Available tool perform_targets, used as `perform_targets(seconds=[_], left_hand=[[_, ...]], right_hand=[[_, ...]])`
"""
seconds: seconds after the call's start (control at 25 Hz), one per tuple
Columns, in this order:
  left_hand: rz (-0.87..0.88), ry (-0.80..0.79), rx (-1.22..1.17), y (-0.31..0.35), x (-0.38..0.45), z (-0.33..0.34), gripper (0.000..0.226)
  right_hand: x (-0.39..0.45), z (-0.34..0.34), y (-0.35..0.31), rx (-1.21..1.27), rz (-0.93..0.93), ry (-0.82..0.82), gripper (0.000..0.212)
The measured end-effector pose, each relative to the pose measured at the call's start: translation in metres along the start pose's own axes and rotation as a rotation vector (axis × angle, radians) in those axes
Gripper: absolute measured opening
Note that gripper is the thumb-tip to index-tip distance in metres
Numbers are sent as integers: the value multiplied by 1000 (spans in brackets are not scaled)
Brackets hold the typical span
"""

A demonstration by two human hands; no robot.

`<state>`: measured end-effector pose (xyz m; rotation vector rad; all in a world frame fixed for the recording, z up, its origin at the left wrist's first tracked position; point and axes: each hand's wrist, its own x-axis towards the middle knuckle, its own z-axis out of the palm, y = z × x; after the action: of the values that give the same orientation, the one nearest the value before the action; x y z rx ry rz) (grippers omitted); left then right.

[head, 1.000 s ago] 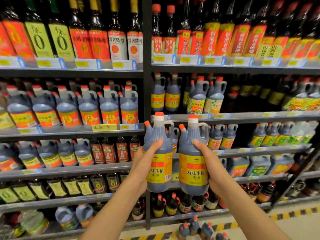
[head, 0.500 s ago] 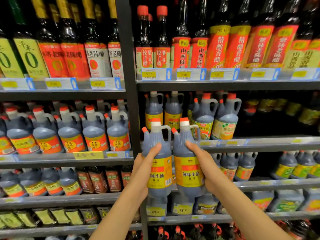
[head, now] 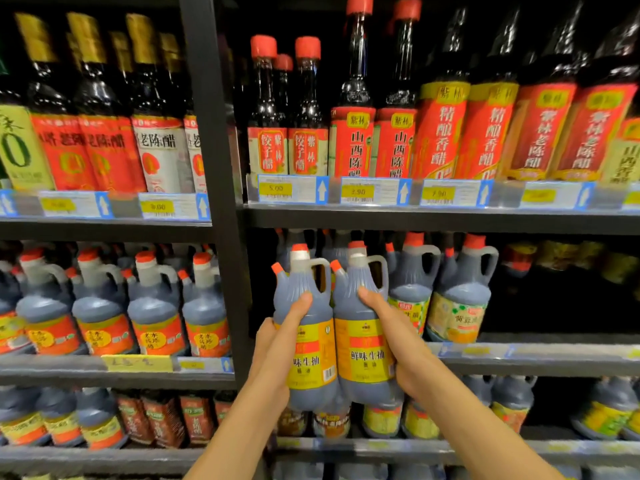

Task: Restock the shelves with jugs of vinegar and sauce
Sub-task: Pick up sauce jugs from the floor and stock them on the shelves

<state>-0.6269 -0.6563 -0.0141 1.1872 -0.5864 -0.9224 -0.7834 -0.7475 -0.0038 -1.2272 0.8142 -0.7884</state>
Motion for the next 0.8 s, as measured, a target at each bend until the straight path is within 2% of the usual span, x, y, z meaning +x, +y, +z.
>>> perform_targets(seconds=[0.32,0.52,0.64,0.72,0.8], left_hand=[[57,40,17,14,31,3,75],[75,14,32,22,44,7,61],[106,5,63,28,51,9,67],[137,15,71,29,56,11,67],[175,51,68,29,62,11,64]], right_hand=[[26,3,-18,-36,-18,-36,69],[37,2,-20,-53,-50,28,93],[43,2,-26,-65,-51,82,109],[46,4,-30,-58,-53,108,108],[49,9,-28,-41,-86,126,91]])
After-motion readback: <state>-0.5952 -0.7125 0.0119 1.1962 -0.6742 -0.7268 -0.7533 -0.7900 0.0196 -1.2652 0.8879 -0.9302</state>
